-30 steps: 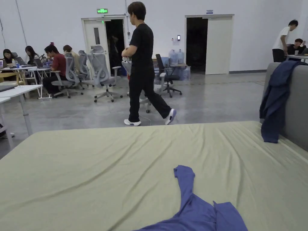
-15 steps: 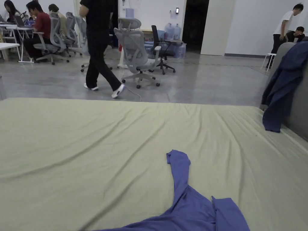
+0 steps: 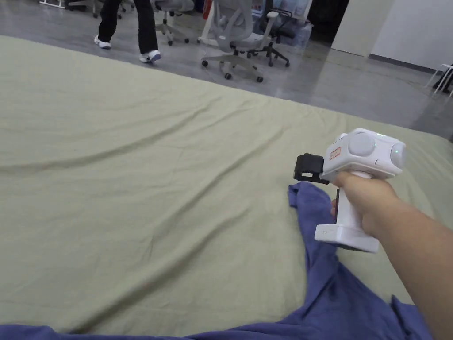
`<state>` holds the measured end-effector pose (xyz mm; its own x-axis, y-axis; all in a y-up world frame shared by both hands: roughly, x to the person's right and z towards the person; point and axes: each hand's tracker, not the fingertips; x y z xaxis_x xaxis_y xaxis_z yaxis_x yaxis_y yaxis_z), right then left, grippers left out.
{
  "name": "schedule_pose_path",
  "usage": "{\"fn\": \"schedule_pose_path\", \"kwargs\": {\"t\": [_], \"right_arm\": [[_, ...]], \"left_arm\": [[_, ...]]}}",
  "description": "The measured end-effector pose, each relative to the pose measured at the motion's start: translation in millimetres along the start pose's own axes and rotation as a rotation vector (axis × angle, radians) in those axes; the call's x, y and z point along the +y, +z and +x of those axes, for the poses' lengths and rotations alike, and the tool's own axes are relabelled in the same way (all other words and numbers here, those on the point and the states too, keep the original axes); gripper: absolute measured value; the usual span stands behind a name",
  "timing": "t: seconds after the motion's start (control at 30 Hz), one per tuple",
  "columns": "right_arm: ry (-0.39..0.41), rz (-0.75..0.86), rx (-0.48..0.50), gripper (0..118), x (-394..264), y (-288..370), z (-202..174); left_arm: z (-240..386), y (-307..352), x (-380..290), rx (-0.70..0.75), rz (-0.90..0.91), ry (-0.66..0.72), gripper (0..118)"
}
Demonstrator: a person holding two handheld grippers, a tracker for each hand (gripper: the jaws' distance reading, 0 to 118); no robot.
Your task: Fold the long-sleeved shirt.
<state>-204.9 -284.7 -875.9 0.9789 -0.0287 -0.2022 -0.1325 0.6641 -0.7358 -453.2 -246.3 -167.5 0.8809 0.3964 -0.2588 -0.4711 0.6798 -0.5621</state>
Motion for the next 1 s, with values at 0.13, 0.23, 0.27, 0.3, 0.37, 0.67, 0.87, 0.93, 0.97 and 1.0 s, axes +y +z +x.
{"fn": "schedule_pose_path", "kwargs": {"t": [0.13,0.23,0.27,0.3,0.37,0.67,0.87,0.93,0.97,1.0], "right_arm": [[-0.030,-0.130,0.014,96,-24.9,-23.5,-3.1],[0.006,-0.077,0.021,45,-16.8,9.8,-1.7],[0.049,-0.027,0.025,20,-12.1,23.0,-0.9],[0.114,0.001,-0.045,19,-9.1,43.5,-1.7],[0.188,-0.006,-0.018,19,-2.2,78.5,-5.8],[0.258,0.032,0.049,19,-78.2,265.6,12.6],[0.251,-0.010,-0.003,20,-170.7,323.8,53.3],[0.147,-0.093,-0.014,20,-212.0,324.5,67.2],[0.079,-0.150,-0.023,20,-233.7,323.0,73.6],[0.019,-0.197,-0.045,20,-253.7,318.8,77.8]], "left_arm": [[-6.0,-4.4,-6.7,0.028,-0.033,-0.051,3],[-12.6,1.9,-11.8,0.042,-0.053,-0.043,3],[-13.4,5.5,-12.8,0.046,-0.055,-0.040,3],[-13.5,9.6,-12.7,0.042,-0.053,-0.036,3],[-8.6,15.6,-10.8,0.044,-0.048,-0.038,3],[33.6,58.1,-4.0,0.057,-0.001,-0.102,3],[63.0,94.6,-21.5,0.047,0.008,-0.110,3],[67.5,100.7,-30.3,0.030,0.001,-0.078,3],[72.6,103.1,-31.8,0.034,-0.005,-0.067,3],[74.9,108.1,-35.8,0.030,-0.001,-0.066,3]]}}
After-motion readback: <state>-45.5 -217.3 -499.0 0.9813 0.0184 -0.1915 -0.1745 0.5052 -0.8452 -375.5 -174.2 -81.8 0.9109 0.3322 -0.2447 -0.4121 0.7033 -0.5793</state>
